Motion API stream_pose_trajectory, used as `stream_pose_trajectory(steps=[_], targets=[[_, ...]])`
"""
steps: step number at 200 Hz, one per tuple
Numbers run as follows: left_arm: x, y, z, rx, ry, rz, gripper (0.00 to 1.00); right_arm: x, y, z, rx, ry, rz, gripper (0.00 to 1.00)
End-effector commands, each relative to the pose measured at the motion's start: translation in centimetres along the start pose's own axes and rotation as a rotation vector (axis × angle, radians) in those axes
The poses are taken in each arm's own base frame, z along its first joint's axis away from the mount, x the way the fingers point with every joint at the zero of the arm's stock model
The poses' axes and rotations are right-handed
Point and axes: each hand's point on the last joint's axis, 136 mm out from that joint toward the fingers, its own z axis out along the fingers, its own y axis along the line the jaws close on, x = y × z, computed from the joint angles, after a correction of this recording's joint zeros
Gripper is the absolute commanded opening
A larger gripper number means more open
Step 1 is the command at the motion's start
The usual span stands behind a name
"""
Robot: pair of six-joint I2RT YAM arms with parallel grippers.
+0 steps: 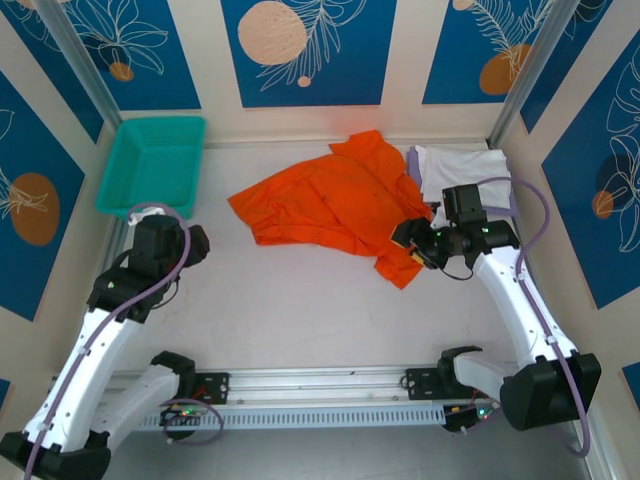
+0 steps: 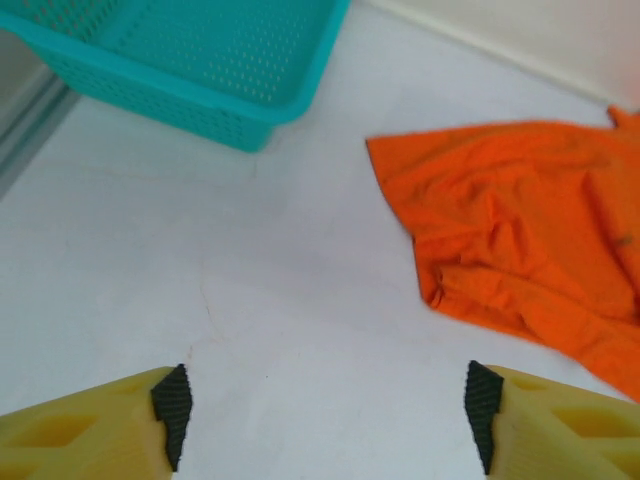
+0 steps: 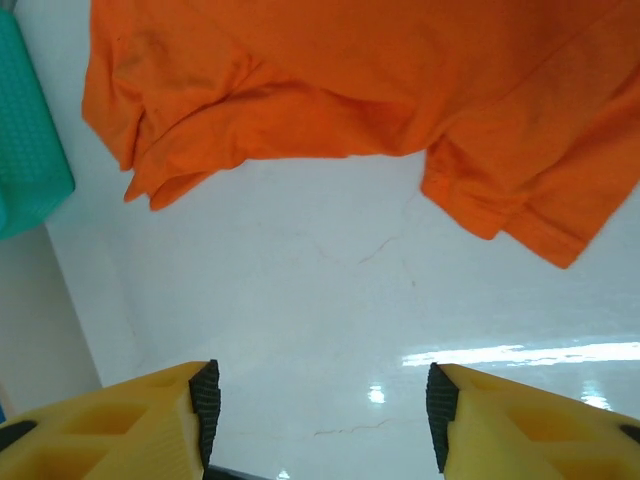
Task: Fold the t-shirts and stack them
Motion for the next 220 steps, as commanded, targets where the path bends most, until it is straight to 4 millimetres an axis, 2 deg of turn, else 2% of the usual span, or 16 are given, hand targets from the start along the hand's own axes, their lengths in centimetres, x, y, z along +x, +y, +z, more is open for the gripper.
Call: stream_pose_trajectory(steps=[1,26,51,70,87,93,102,117,128,142,172,220], targets=[[0.1,-1.7,2.7,0.007,0.057,-0.040,0.81,0.0,-1.5,1.5,0.070,0.040,0.023,0.60],[3.0,-5.2,7.0,0.045,0.285,-0.034,0.86,0.4,-3.4,5.2,0.134,0.140,0.109,0.57],[6.7,-7.9,10.9,0.037,0.502,-0.051,0.83,0.8,-6.2,7.8,0.234,0.194,0.181,0.52],[8.7,-9.4,13.5,0.045,0.581,-0.136,0.76,1.0,-7.4,9.2,0.250,0.199,0.222,0.46],[9.8,-10.9,15.6,0.073,0.621,-0.209,0.55,0.5,-8.6,10.0,0.270,0.188,0.242,0.32],[10.1,-11.4,16.2,0.075,0.640,-0.225,0.51,0.3,-9.1,10.1,0.288,0.190,0.251,0.30],[10.4,-11.7,17.1,0.057,0.664,-0.243,0.51,0.3,-9.9,10.2,0.317,0.202,0.267,0.29],[10.5,-12.3,18.4,0.035,0.681,-0.250,0.62,0.8,-10.6,10.5,0.329,0.221,0.293,0.32],[10.3,-12.3,19.3,0.012,0.682,-0.264,0.67,1.1,-11.0,10.7,0.332,0.223,0.301,0.37],[10.4,-12.2,20.3,-0.008,0.688,-0.300,0.73,1.3,-11.3,11.0,0.332,0.227,0.317,0.38],[10.9,-12.8,22.5,0.017,0.710,-0.368,0.72,1.7,-12.3,12.2,0.366,0.268,0.357,0.39],[9.7,-12.0,24.5,-0.018,0.691,-0.348,0.71,3.4,-12.7,11.6,0.349,0.225,0.416,0.36]])
